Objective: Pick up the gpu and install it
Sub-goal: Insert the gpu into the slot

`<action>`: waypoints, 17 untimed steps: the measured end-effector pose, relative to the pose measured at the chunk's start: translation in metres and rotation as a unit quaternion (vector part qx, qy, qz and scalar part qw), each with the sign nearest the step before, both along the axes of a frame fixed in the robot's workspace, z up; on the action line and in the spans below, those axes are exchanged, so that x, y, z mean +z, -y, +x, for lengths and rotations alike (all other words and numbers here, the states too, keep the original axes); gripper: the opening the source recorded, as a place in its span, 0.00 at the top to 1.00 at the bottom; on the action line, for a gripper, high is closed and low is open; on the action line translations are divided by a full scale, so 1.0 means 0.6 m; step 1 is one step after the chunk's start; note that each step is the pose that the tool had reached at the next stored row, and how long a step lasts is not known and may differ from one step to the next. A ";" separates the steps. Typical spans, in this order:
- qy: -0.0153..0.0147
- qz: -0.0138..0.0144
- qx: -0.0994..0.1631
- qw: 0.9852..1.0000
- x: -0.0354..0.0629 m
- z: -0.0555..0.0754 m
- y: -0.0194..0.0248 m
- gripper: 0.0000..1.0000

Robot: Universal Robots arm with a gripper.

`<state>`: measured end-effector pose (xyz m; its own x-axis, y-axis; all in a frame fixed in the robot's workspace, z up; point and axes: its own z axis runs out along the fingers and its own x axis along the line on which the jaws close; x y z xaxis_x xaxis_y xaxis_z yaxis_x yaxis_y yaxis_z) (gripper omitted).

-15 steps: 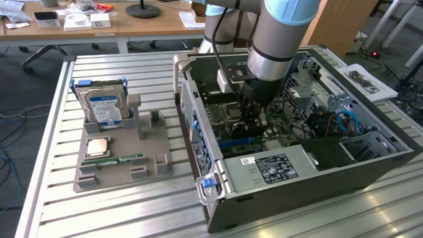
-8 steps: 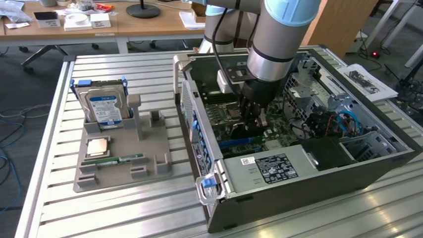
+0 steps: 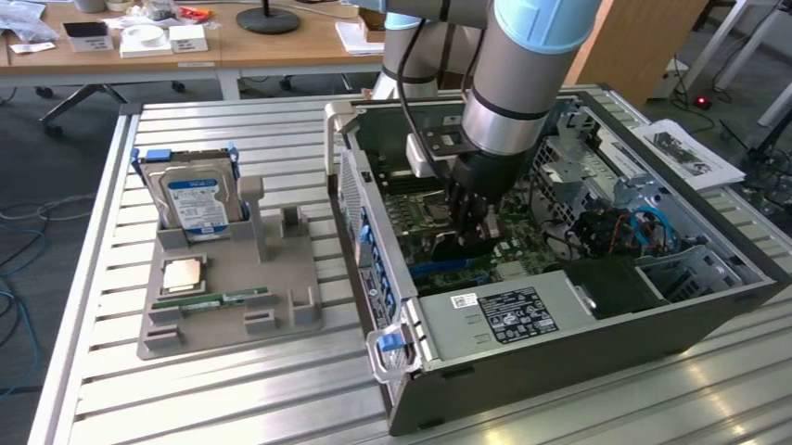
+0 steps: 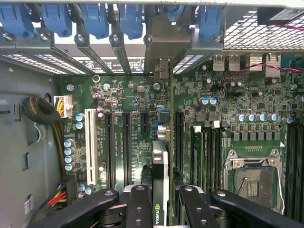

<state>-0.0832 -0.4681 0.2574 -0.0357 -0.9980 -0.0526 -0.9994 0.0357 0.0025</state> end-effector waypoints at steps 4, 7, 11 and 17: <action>0.000 0.000 -0.004 1.000 -0.002 0.000 0.0007 0.73; 0.000 0.000 -0.006 1.000 -0.003 0.000 0.0008 0.73; 0.000 0.000 -0.006 1.000 -0.005 0.000 0.0008 0.73; 0.000 0.000 -0.006 1.000 -0.005 0.000 0.0007 0.73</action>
<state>-0.0832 -0.4685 0.2546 -0.0482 -0.9974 -0.0529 -0.9988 0.0482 0.0023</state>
